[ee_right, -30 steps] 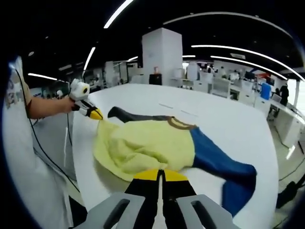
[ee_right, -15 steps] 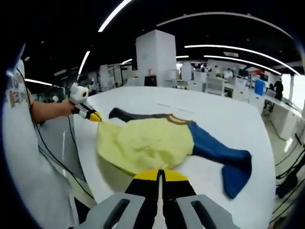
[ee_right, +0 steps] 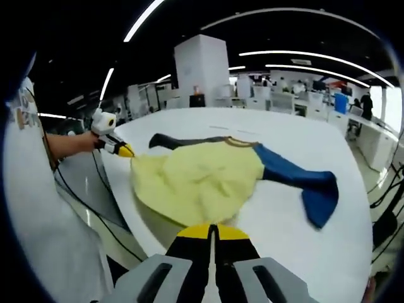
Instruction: Fold the garment on the visible template until the final outline fits inside the template.
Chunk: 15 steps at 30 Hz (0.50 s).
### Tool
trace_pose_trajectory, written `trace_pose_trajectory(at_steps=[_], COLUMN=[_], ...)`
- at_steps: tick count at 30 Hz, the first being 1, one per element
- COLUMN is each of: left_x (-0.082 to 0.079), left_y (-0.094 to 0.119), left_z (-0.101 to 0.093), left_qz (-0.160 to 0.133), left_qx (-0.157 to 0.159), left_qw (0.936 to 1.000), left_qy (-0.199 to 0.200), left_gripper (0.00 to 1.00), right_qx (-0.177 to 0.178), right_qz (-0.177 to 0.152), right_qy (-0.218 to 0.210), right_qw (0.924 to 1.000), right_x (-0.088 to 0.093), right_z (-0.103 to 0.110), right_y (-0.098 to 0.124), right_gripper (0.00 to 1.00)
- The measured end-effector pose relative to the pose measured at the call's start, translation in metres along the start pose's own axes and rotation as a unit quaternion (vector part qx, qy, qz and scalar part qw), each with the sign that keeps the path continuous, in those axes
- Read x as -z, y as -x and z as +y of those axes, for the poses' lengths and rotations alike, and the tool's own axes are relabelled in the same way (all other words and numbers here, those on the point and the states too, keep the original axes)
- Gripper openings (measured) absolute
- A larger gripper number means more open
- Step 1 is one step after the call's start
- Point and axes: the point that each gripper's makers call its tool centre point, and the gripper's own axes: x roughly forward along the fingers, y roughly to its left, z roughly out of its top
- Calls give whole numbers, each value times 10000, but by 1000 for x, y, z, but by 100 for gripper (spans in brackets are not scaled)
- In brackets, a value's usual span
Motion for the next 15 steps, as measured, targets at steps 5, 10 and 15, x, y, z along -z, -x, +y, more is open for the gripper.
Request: trace_pose_trajectory(at_steps=[5,10,15], left_x=[9,21,24], left_y=[3,10,19], left_z=[-7,-9,-16], left_qz=[71,140,91], left_qx=[14,-25,18], left_qw=[10000,9997,9994], left_qy=[55,183,344], left_gripper=[0,0,0], right_qx=[-22,-36,-50], right_qz=[189,320,388], right_qy=[-96,-260,-330], right_qw=[9998,9991,9987], right_x=[21,42,50], right_z=[8,14,18], right_y=[1,0,-1], right_gripper=[0,0,0])
